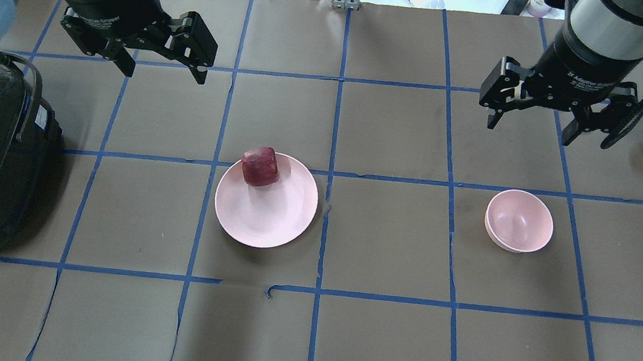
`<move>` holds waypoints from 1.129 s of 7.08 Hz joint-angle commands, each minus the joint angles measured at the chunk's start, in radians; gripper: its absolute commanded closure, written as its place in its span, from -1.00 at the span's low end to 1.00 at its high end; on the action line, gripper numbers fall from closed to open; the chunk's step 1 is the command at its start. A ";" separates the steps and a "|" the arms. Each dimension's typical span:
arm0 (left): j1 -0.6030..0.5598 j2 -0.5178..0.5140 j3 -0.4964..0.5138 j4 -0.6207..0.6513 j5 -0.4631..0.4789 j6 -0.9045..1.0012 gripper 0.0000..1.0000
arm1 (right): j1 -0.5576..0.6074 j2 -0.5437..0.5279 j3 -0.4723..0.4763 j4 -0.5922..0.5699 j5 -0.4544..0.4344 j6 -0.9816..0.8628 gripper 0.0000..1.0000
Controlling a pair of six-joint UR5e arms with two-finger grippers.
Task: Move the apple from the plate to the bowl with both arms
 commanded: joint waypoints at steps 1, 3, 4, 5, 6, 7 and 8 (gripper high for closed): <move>-0.002 0.001 -0.002 0.000 0.000 0.001 -1.00 | -0.001 0.003 0.000 0.002 -0.009 -0.002 -1.00; -0.002 0.002 -0.002 0.000 0.000 -0.001 -1.00 | -0.001 0.006 0.000 0.002 -0.095 -0.013 -1.00; -0.002 0.002 -0.002 0.000 0.000 -0.001 -1.00 | -0.001 0.006 0.000 0.002 -0.095 -0.015 -1.00; -0.002 0.007 -0.002 0.000 0.000 -0.001 -1.00 | -0.001 0.006 0.000 0.000 -0.090 -0.015 -1.00; -0.002 0.007 -0.002 0.000 -0.002 -0.001 -1.00 | -0.002 0.006 0.000 -0.003 -0.083 -0.016 -1.00; -0.002 0.007 -0.002 0.000 -0.002 -0.001 -1.00 | -0.002 0.006 0.000 -0.003 -0.081 -0.015 -1.00; 0.002 0.007 -0.002 0.000 0.000 -0.001 -1.00 | -0.002 0.006 0.000 -0.002 -0.080 -0.015 -1.00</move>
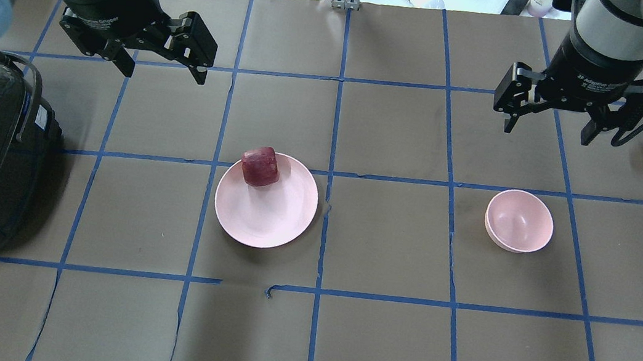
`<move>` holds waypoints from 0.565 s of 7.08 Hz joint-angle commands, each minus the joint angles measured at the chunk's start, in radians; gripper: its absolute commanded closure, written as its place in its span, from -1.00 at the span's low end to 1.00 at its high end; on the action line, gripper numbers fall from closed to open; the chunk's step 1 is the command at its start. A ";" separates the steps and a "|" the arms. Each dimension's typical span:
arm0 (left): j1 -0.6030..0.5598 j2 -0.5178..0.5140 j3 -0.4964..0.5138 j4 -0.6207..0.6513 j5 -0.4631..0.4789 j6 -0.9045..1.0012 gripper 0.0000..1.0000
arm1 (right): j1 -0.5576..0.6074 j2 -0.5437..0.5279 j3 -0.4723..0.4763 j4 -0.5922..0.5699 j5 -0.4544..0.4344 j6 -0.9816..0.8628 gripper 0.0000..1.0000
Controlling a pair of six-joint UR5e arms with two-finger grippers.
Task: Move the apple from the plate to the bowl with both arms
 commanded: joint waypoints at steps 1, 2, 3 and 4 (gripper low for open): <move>0.002 0.000 0.000 0.000 0.001 0.002 -1.00 | 0.000 -0.002 0.000 0.002 0.003 0.000 -1.00; 0.002 0.000 -0.002 0.000 0.001 0.002 -1.00 | 0.000 -0.003 -0.002 0.001 0.006 -0.009 -1.00; 0.001 0.000 -0.002 0.000 0.000 0.002 -1.00 | 0.000 -0.003 -0.002 0.001 0.006 -0.010 -1.00; 0.001 0.000 -0.002 0.000 0.001 0.002 -1.00 | 0.000 -0.005 -0.002 0.001 0.016 -0.012 -1.00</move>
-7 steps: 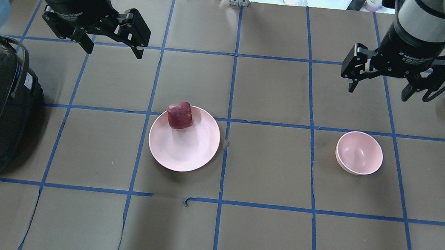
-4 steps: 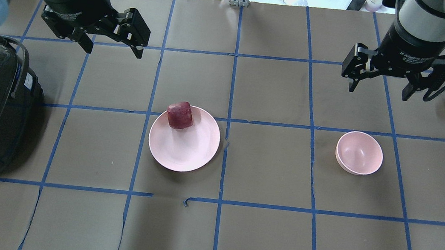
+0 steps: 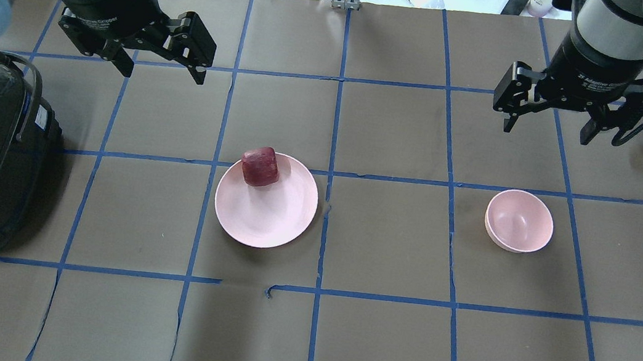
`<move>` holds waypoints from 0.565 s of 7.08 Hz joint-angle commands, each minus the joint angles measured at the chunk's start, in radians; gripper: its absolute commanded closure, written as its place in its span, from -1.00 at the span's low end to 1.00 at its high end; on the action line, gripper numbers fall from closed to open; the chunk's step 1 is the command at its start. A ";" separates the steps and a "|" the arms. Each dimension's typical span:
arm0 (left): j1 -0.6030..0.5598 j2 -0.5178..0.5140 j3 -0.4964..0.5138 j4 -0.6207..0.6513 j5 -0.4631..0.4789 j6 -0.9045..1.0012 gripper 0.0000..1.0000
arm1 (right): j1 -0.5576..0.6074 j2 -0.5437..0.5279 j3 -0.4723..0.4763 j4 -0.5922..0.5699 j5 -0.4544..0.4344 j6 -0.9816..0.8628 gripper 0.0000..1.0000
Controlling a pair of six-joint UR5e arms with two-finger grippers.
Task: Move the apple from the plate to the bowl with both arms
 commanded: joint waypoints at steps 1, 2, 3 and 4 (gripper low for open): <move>-0.004 0.000 0.000 0.000 0.001 0.000 -1.00 | 0.001 -0.001 -0.002 -0.009 0.057 -0.001 -1.00; -0.004 0.000 -0.002 0.000 0.001 0.000 -1.00 | 0.000 -0.001 -0.002 -0.011 0.073 -0.003 -1.00; -0.004 0.003 -0.011 0.000 0.001 0.000 -1.00 | 0.001 0.000 0.000 -0.011 0.072 -0.001 -1.00; 0.001 0.006 -0.016 0.000 0.001 0.000 -1.00 | 0.002 -0.001 -0.002 -0.011 0.073 -0.001 -1.00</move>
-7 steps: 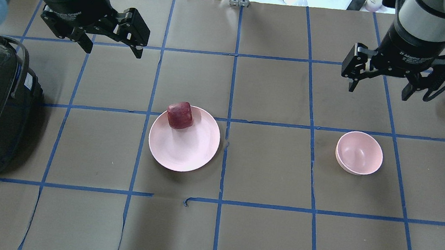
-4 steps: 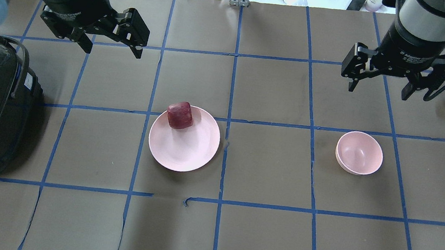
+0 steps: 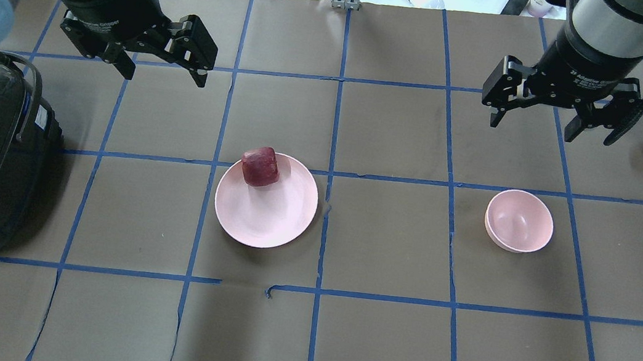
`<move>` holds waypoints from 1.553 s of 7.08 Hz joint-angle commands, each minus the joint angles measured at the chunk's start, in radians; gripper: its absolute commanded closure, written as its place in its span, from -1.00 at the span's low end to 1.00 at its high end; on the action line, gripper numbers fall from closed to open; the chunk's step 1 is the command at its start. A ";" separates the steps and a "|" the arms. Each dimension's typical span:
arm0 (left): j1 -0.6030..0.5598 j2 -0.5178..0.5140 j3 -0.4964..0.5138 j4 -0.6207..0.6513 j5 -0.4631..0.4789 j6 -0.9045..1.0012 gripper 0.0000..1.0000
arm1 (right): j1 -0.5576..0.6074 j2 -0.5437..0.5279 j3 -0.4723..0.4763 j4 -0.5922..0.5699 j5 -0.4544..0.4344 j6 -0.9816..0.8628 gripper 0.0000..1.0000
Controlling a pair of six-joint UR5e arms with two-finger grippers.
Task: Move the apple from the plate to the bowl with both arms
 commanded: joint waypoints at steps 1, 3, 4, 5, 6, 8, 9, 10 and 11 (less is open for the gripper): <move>0.003 0.003 -0.007 0.000 0.000 0.000 -1.00 | 0.000 0.000 -0.004 -0.002 0.010 0.003 -1.00; 0.006 0.003 -0.007 0.000 0.000 0.000 -1.00 | -0.001 0.003 0.001 -0.002 -0.005 0.011 -1.00; 0.008 0.003 -0.007 0.000 0.000 0.000 -1.00 | 0.000 0.003 0.001 -0.002 -0.005 0.013 -1.00; 0.010 0.003 -0.007 0.002 0.000 0.000 -1.00 | 0.000 0.003 0.001 0.002 -0.011 0.014 -1.00; 0.010 0.003 -0.007 0.002 0.000 0.000 -1.00 | -0.001 0.003 0.001 0.010 -0.011 0.014 -1.00; 0.010 0.003 -0.007 0.000 0.000 0.000 -1.00 | -0.001 0.003 0.001 -0.002 -0.011 0.013 -1.00; 0.010 0.003 -0.007 0.000 0.002 0.000 -1.00 | -0.003 0.004 0.001 -0.002 0.003 0.011 -1.00; 0.010 0.003 -0.007 0.000 0.002 0.000 -1.00 | -0.003 0.004 0.001 -0.002 -0.009 0.008 -1.00; 0.010 0.003 -0.007 0.000 0.002 0.000 -1.00 | -0.003 0.004 0.001 -0.002 -0.010 0.008 -1.00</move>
